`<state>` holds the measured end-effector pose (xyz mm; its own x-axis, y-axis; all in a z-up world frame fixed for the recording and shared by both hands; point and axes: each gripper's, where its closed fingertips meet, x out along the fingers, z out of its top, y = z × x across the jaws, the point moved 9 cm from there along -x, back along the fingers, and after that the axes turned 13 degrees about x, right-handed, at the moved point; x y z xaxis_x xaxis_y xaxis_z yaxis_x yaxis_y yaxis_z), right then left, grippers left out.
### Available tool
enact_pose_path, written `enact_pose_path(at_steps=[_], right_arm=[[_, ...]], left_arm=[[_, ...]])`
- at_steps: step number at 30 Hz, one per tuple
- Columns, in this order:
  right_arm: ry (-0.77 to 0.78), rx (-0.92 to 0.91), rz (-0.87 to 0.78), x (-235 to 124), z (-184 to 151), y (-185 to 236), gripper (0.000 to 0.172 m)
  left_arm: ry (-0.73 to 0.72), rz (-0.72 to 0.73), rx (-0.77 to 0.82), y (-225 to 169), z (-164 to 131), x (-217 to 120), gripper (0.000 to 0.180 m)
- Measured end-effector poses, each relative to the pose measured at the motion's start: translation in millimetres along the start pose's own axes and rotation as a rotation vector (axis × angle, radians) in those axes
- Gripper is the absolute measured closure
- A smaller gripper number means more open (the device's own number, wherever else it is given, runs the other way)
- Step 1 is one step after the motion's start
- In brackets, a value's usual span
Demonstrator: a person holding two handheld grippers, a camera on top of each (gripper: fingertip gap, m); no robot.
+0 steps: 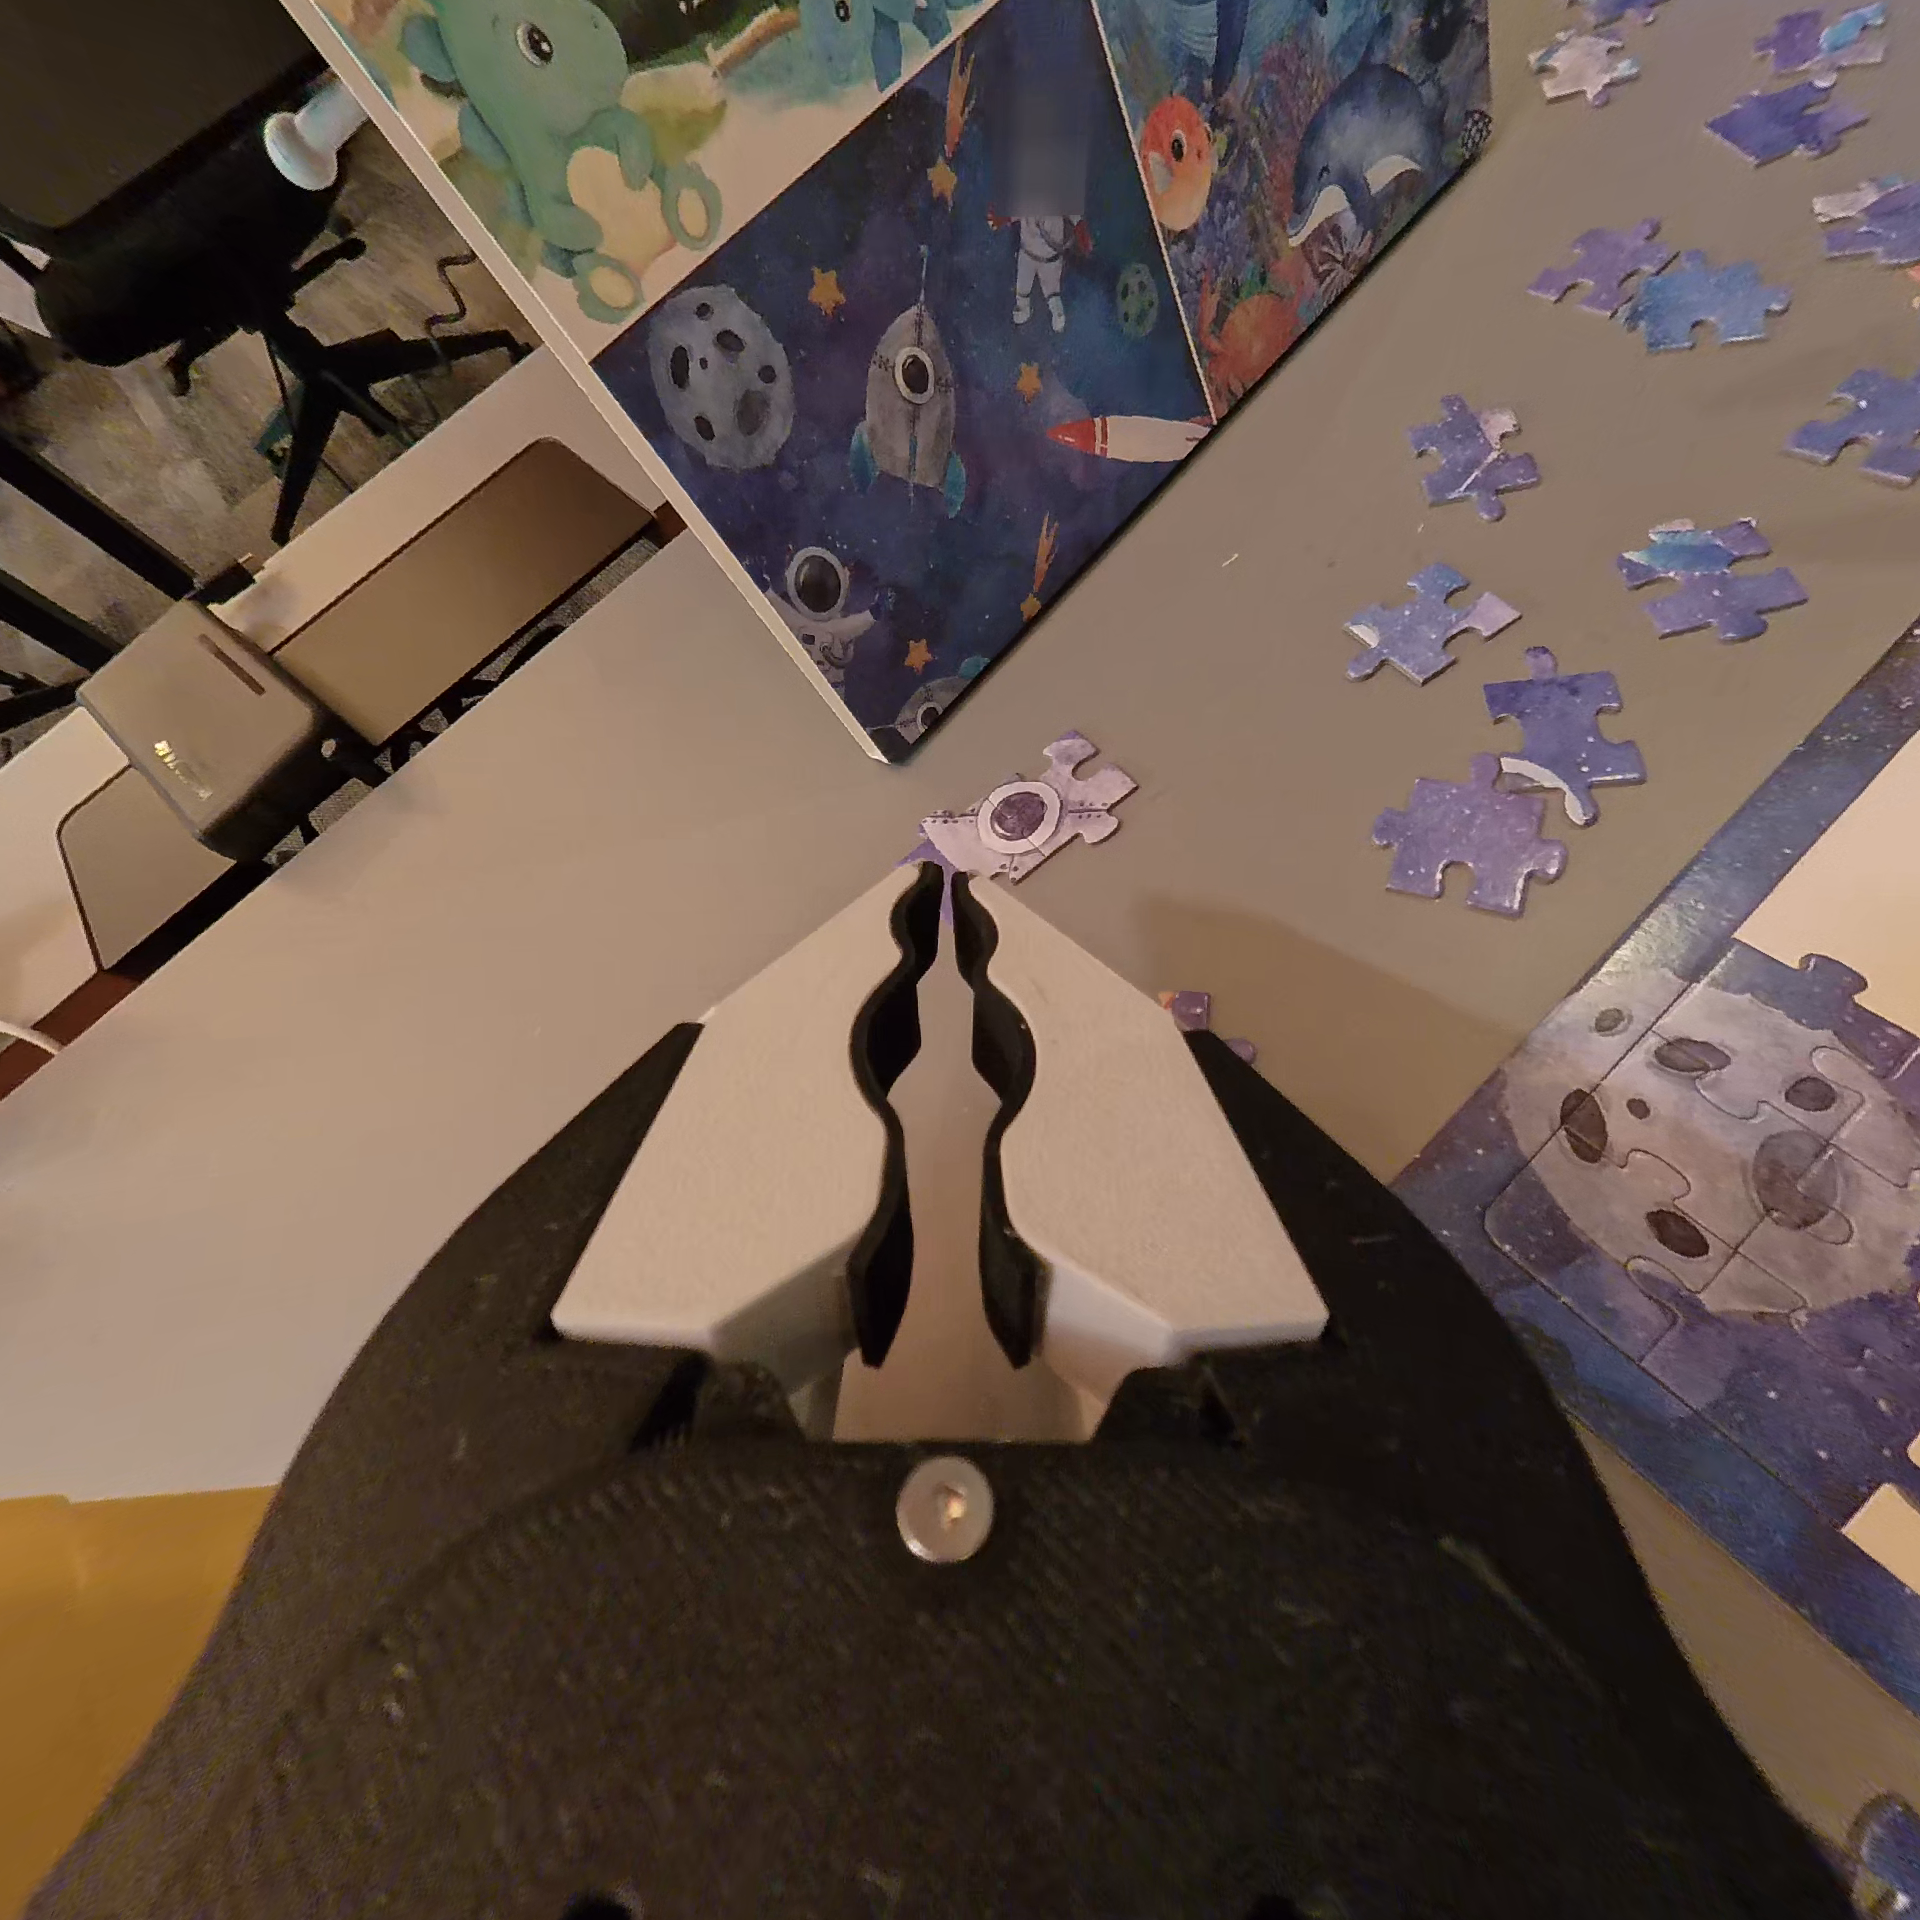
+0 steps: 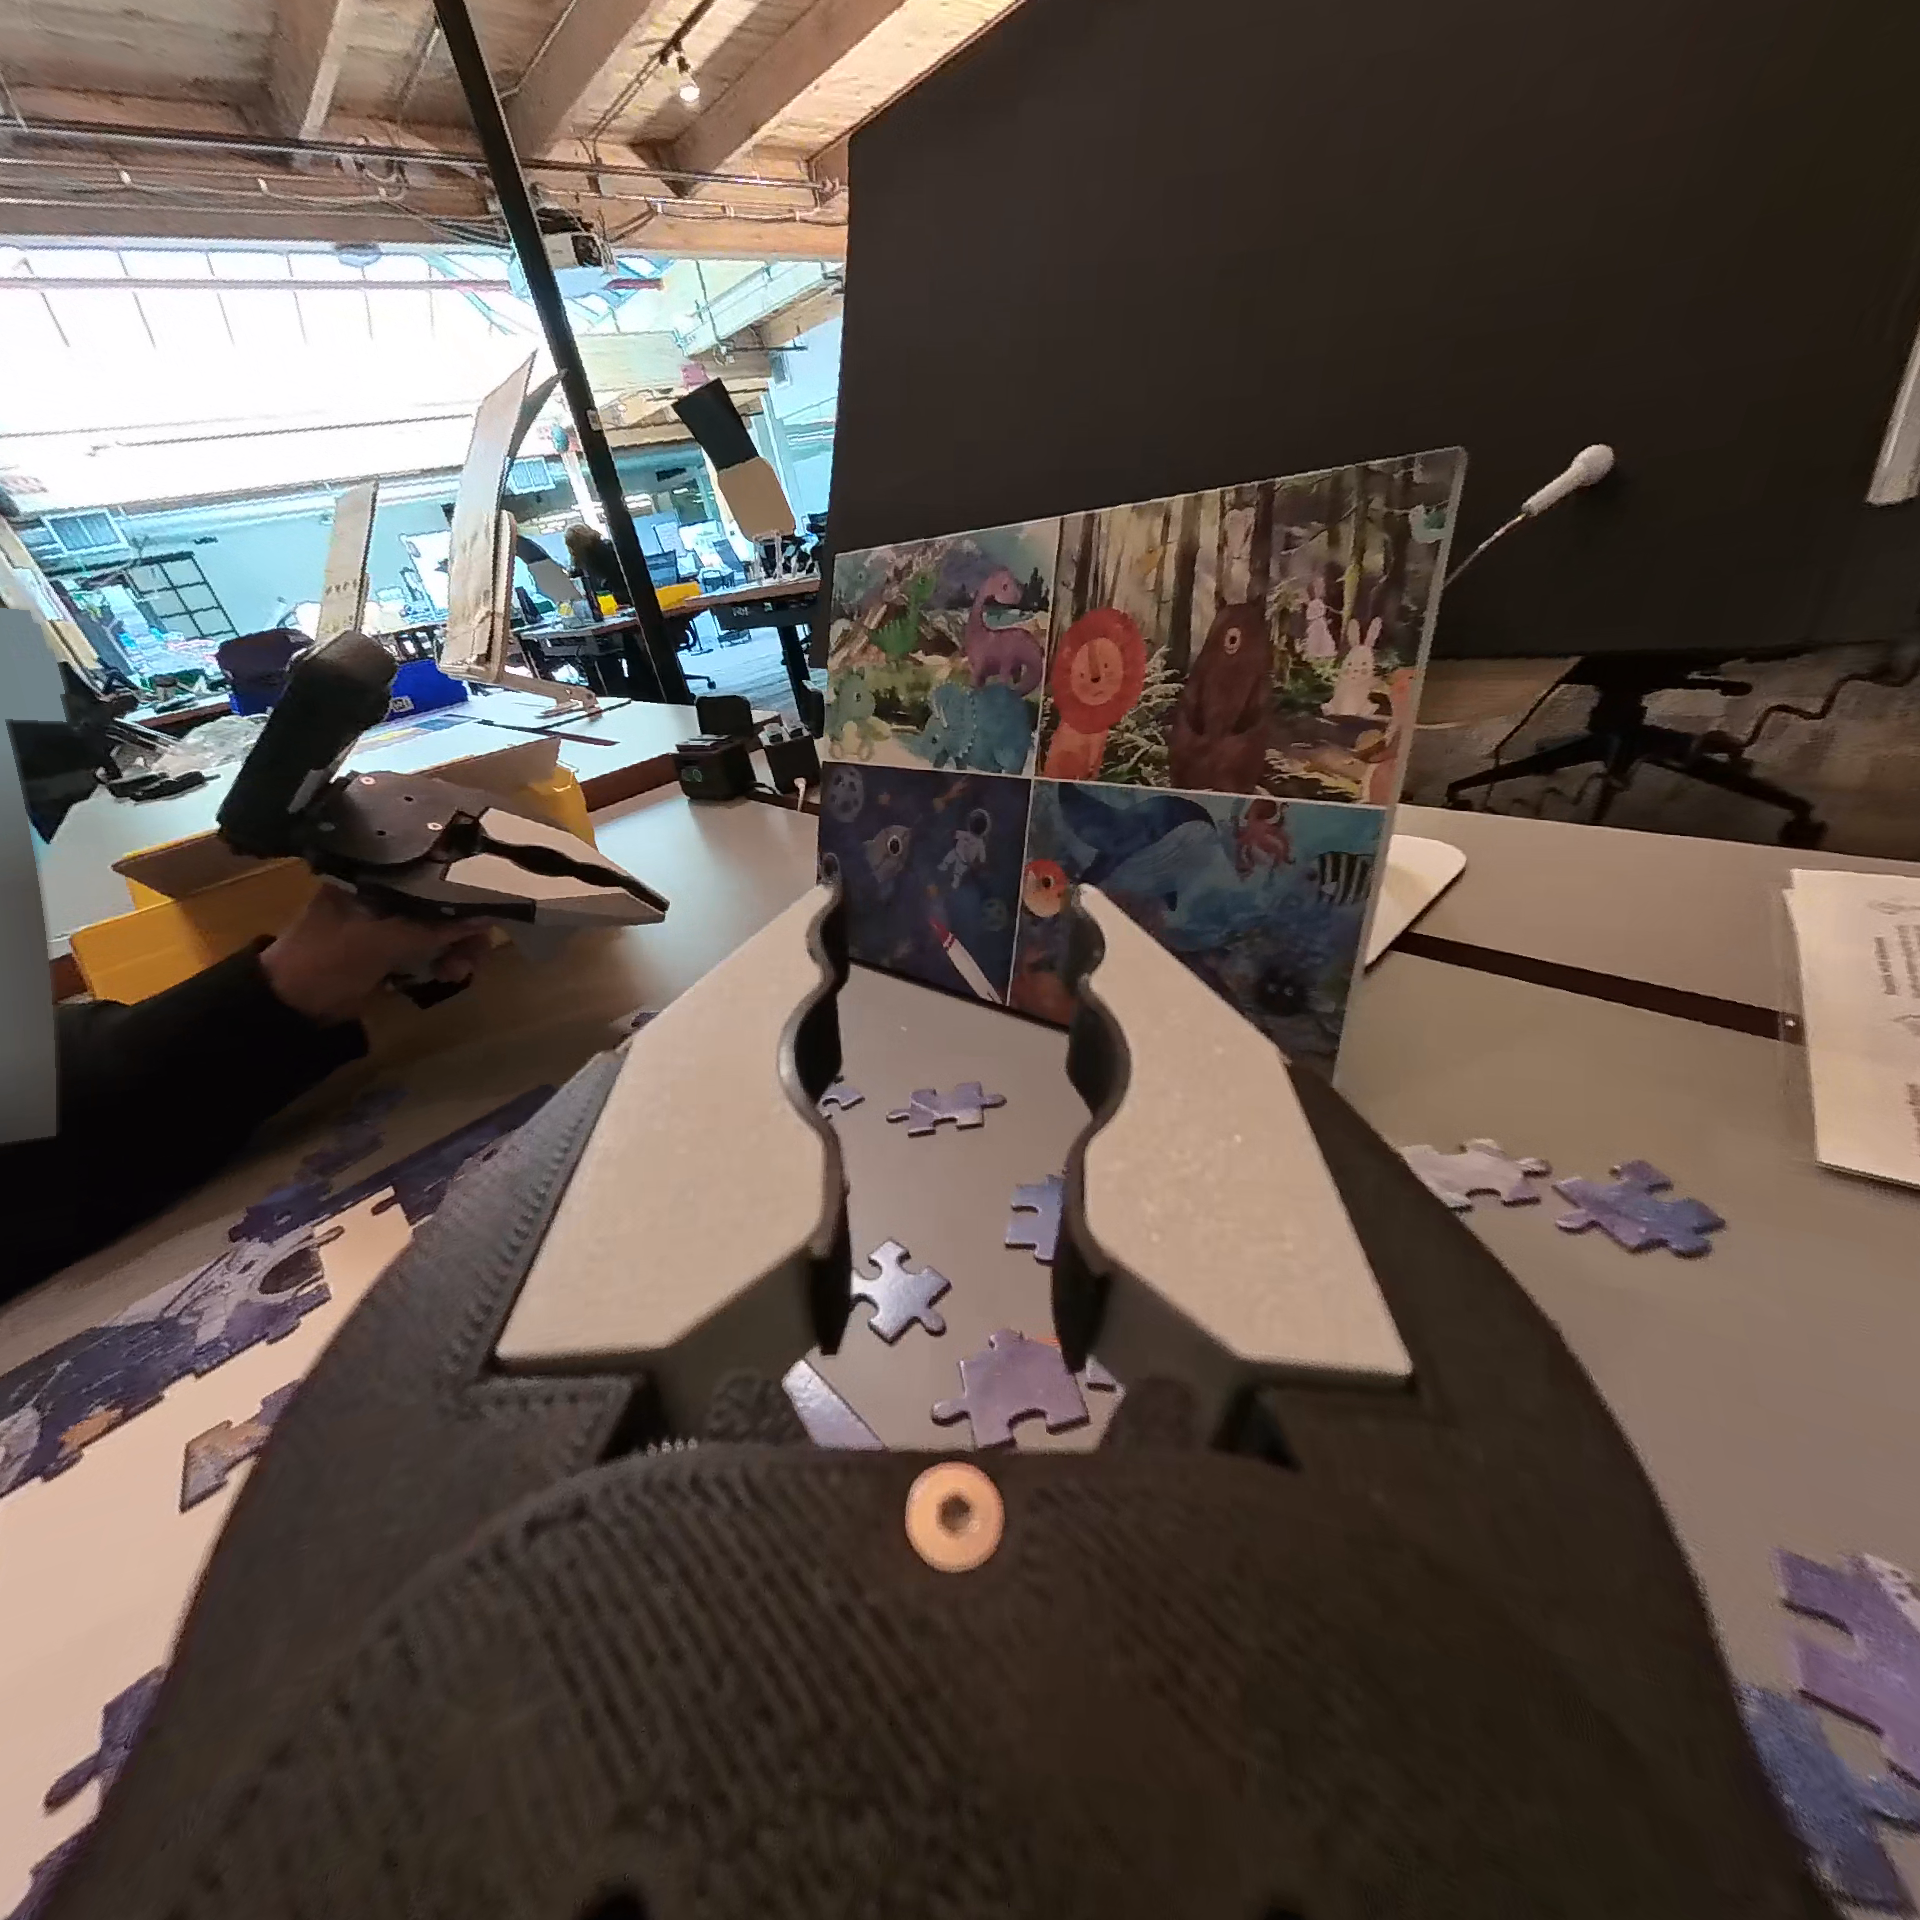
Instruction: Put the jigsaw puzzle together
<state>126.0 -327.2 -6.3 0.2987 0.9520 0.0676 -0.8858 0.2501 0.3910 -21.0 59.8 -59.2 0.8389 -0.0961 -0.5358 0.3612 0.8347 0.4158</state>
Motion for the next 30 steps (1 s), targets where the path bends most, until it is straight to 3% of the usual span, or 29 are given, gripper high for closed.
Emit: enact_pose_path(at_steps=[30], right_arm=[[-0.060,-0.012,-0.032,-13.9,11.3,-6.2,0.135]], left_arm=[[0.022,0.005,0.023,-1.9,-1.2,2.8,0.178]])
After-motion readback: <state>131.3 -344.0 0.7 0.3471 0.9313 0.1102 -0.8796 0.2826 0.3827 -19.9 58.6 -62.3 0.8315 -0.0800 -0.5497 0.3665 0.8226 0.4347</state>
